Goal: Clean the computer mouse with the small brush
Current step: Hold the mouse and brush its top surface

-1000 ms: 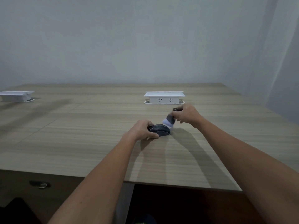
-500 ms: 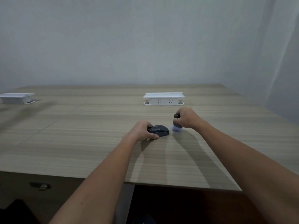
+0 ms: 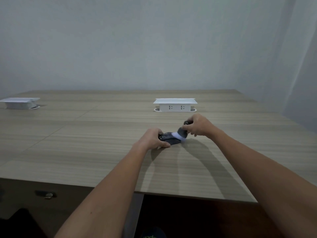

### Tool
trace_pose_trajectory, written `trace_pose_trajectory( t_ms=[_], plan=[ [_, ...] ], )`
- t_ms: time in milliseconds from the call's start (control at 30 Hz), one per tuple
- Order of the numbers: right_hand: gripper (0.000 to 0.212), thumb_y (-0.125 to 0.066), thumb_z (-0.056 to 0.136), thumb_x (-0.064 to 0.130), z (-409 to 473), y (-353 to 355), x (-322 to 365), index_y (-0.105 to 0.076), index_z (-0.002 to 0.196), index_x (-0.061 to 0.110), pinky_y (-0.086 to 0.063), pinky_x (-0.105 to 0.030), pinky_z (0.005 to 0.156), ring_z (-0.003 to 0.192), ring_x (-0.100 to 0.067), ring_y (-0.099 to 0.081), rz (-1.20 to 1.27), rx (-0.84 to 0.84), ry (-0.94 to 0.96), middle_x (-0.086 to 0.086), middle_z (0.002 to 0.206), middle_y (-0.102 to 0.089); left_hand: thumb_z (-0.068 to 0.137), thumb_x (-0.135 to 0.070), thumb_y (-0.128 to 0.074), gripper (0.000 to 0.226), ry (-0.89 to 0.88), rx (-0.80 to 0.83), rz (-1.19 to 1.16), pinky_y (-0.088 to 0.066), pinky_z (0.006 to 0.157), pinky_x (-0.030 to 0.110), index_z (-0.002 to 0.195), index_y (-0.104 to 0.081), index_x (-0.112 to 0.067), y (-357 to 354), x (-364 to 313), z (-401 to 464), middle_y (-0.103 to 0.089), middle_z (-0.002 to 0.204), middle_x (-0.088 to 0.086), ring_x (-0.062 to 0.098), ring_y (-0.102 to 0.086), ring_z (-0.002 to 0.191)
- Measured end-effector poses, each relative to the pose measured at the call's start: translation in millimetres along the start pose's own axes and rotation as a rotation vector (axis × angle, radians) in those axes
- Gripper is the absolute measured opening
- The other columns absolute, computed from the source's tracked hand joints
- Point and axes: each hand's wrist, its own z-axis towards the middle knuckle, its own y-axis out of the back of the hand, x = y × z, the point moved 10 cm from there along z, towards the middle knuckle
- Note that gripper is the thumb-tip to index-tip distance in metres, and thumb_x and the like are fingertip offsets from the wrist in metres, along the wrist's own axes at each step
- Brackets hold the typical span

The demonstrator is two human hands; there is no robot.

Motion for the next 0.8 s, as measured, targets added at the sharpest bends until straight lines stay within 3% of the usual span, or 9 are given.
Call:
trace_pose_trajectory(
  t_ms=[100, 233, 400, 500, 600, 667, 733, 800],
  plan=[
    [0.033, -0.068, 0.075, 0.011, 3, 9, -5, -0.046, 0.050, 0.006, -0.034, -0.026, 0.047, 0.052, -0.023, -0.044, -0.068, -0.077, -0.023, -0.008, 0.052, -0.046, 0.069, -0.038, -0.087, 0.043, 0.007, 0.006, -0.010, -0.043, 0.059, 0.022, 0.101, -0.073, -0.013, -1, 0, 0, -0.075, 0.093, 0.004, 0.015, -0.062, 0.079],
    [0.026, -0.071, 0.083, 0.021, -5, 0, -2, -0.068, 0.072, -0.002, -0.045, -0.023, 0.044, 0.048, -0.013, -0.055, 0.142, -0.058, 0.046, -0.005, 0.058, -0.063, 0.068, -0.041, -0.087, 0.045, 0.024, 0.004, -0.001, -0.043, 0.057, 0.024, 0.101, -0.073, -0.014, -3, 4, 1, -0.074, 0.091, 0.003, 0.014, -0.062, 0.075],
    [0.028, -0.069, 0.075, 0.012, -3, 7, -14, -0.053, 0.054, 0.002, -0.034, -0.027, 0.048, 0.050, -0.017, -0.041, 0.013, -0.108, 0.004, -0.006, 0.053, -0.047, 0.066, -0.041, -0.088, 0.044, 0.015, -0.012, -0.014, -0.042, 0.058, 0.025, 0.099, -0.074, -0.015, -2, 3, 2, -0.075, 0.089, 0.003, 0.016, -0.064, 0.078],
    [0.025, -0.072, 0.083, 0.021, -6, 9, -3, -0.064, 0.064, 0.007, -0.042, -0.019, 0.043, 0.046, -0.011, -0.052, 0.208, -0.104, 0.055, -0.001, 0.056, -0.060, 0.064, -0.042, -0.088, 0.044, 0.021, -0.033, -0.033, -0.043, 0.060, 0.028, 0.095, -0.075, -0.013, -2, 5, 1, -0.075, 0.087, 0.006, 0.018, -0.065, 0.077],
    [0.024, -0.070, 0.082, 0.019, -4, -2, 2, -0.066, 0.067, 0.001, -0.044, -0.024, 0.046, 0.050, -0.015, -0.053, 0.094, -0.014, 0.057, -0.004, 0.057, -0.061, 0.065, -0.039, -0.088, 0.041, 0.020, -0.036, -0.081, -0.044, 0.060, 0.029, 0.093, -0.075, -0.012, -3, 7, 0, -0.076, 0.085, 0.008, 0.017, -0.064, 0.072],
    [0.024, -0.067, 0.077, 0.012, -1, 4, 4, -0.059, 0.062, -0.004, -0.037, -0.028, 0.050, 0.055, -0.021, -0.046, -0.013, -0.075, 0.050, -0.009, 0.056, -0.051, 0.067, -0.037, -0.088, 0.039, 0.017, -0.027, -0.134, -0.047, 0.062, 0.028, 0.096, -0.075, -0.013, -4, 8, -2, -0.077, 0.088, 0.007, 0.016, -0.065, 0.073],
    [0.025, -0.068, 0.078, 0.013, 1, 10, 12, -0.058, 0.064, -0.006, -0.036, -0.028, 0.051, 0.054, -0.019, -0.045, 0.036, -0.118, 0.084, -0.008, 0.056, -0.050, 0.070, -0.037, -0.086, 0.039, 0.016, -0.008, -0.180, -0.048, 0.064, 0.027, 0.101, -0.075, -0.016, -4, 11, -3, -0.077, 0.092, 0.004, 0.014, -0.065, 0.076],
    [0.025, -0.070, 0.082, 0.021, 0, 5, 20, -0.066, 0.070, 0.000, -0.044, -0.025, 0.047, 0.049, -0.014, -0.052, 0.155, -0.059, 0.114, -0.003, 0.057, -0.059, 0.072, -0.038, -0.084, 0.039, 0.011, 0.015, -0.206, -0.049, 0.067, 0.028, 0.104, -0.075, -0.018, -4, 13, -5, -0.077, 0.094, 0.001, 0.013, -0.066, 0.079]
  ],
)
